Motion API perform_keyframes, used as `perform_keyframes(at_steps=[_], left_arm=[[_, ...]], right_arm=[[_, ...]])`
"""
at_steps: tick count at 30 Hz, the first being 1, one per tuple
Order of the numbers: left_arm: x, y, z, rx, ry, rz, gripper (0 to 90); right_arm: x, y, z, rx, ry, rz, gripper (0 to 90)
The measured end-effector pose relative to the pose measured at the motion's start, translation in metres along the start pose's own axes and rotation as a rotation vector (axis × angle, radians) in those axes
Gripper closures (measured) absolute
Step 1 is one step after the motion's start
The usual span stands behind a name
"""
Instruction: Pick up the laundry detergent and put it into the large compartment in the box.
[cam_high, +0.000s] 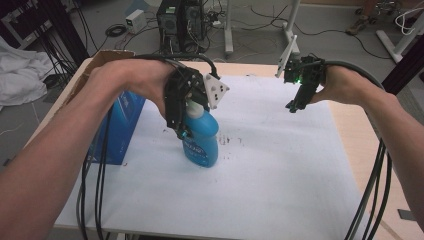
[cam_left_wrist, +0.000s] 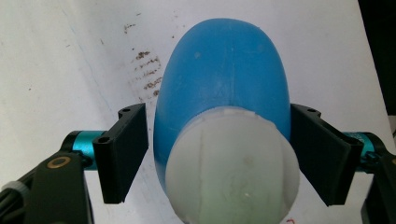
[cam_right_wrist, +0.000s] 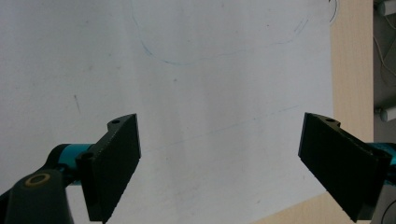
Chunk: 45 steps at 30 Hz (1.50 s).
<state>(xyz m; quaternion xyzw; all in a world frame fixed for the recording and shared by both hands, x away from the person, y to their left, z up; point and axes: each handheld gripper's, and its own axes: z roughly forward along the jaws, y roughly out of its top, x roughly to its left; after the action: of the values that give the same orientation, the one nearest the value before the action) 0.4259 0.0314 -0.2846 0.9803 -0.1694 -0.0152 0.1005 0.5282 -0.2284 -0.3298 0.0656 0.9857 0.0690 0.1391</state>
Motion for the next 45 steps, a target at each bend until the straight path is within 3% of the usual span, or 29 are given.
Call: perform_keyframes(at_steps=[40, 45], left_arm=[[0.0011, 0.0085, 0.0021, 0.037, -0.021, 0.017, 37.3], [0.0012, 0.0087, 0.0019, 0.036, -0.02, -0.009, 37.6]], right_arm=[[0.0011, -0.0035, 0.0012, 0.009, 0.004, 0.008, 12.1], [0.0012, -0.0036, 0.0005, 0.005, 0.001, 0.008, 12.1]])
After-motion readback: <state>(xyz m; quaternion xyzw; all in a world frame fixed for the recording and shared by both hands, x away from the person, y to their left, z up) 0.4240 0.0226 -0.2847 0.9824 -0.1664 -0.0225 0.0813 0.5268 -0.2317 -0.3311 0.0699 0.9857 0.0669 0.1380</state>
